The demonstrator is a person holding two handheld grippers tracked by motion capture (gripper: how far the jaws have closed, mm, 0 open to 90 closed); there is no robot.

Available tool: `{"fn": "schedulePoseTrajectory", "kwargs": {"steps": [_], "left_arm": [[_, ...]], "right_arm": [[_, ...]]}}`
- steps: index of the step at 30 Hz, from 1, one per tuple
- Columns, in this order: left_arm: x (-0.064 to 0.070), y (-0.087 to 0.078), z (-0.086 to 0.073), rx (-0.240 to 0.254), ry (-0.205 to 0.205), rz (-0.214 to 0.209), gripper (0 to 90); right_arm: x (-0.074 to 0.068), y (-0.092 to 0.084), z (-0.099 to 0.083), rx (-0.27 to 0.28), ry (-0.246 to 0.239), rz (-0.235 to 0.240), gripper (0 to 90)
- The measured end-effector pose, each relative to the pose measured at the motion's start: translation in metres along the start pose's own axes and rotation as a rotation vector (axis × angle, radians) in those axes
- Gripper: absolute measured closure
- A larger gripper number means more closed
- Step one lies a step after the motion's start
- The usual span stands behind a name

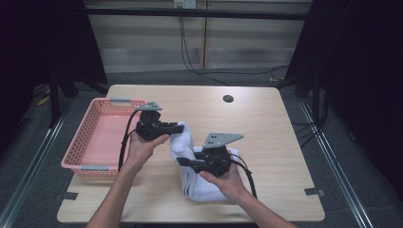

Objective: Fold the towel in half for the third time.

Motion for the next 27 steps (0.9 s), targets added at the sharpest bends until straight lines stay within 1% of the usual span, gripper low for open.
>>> {"fn": "schedulePoseTrajectory", "kwargs": {"steps": [3,5,9,10,11,12,14,15,16,17,19,21,22,23,25,26,27], "left_arm": [[0.008,0.016,0.005,-0.017,0.012,-0.009,76.2],[0.013,0.028,0.004,-0.027,0.006,-0.025,75.9],[0.026,0.052,0.000,-0.057,0.009,-0.052,75.8],[0.031,0.059,0.000,-0.071,0.011,-0.055,75.8],[0.033,0.062,0.000,-0.070,0.012,-0.063,75.8],[0.037,0.067,-0.001,-0.071,0.015,-0.074,75.8],[0.043,0.079,-0.003,-0.100,0.039,-0.060,75.7],[0.045,0.084,-0.004,-0.106,0.037,-0.072,75.6],[0.047,0.089,-0.005,-0.108,0.029,-0.073,75.6],[0.049,0.094,-0.006,-0.116,0.034,-0.073,75.6],[0.055,0.106,-0.011,-0.126,0.026,-0.075,75.7],[0.058,0.117,-0.016,-0.135,0.030,-0.085,75.7],[0.060,0.122,-0.018,-0.142,0.018,-0.087,75.6],[0.061,0.128,-0.020,-0.146,0.011,-0.091,75.3],[0.065,0.137,-0.022,-0.157,0.011,-0.104,74.3],[0.067,0.141,-0.023,-0.162,0.014,-0.106,73.9],[0.070,0.144,-0.024,-0.162,0.016,-0.104,73.0]], "right_arm": [[0.006,-0.016,-0.008,0.009,0.009,-0.036,76.9],[0.009,-0.025,-0.018,0.005,0.022,-0.058,76.0],[0.013,-0.041,-0.038,0.004,0.060,-0.096,74.9],[0.013,-0.045,-0.043,-0.005,0.065,-0.106,74.3],[0.013,-0.052,-0.050,-0.013,0.072,-0.119,73.2],[0.014,-0.056,-0.053,-0.020,0.072,-0.123,72.8],[0.017,-0.066,-0.064,-0.026,0.084,-0.142,71.6],[0.019,-0.071,-0.070,-0.038,0.090,-0.151,71.6],[0.021,-0.074,-0.075,-0.048,0.093,-0.160,71.3],[0.022,-0.077,-0.080,-0.052,0.105,-0.164,69.5],[0.024,-0.080,-0.089,-0.073,0.113,-0.160,68.5],[0.026,-0.084,-0.095,-0.090,0.122,-0.167,66.9],[0.026,-0.086,-0.098,-0.097,0.130,-0.170,66.2],[0.026,-0.088,-0.102,-0.111,0.125,-0.176,64.4],[0.026,-0.092,-0.109,-0.136,0.129,-0.189,60.5],[0.026,-0.095,-0.113,-0.145,0.133,-0.189,59.5],[0.026,-0.097,-0.117,-0.151,0.147,-0.193,56.8]]}}
Point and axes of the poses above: each handheld gripper's, and its own axes: y roughly forward along the jaws, z roughly out of its top, x roughly to its right, the point moved 2 cm from there along y, roughly forward along the jaws, and after that the axes turned 5 degrees about z, right-handed, at the moved point
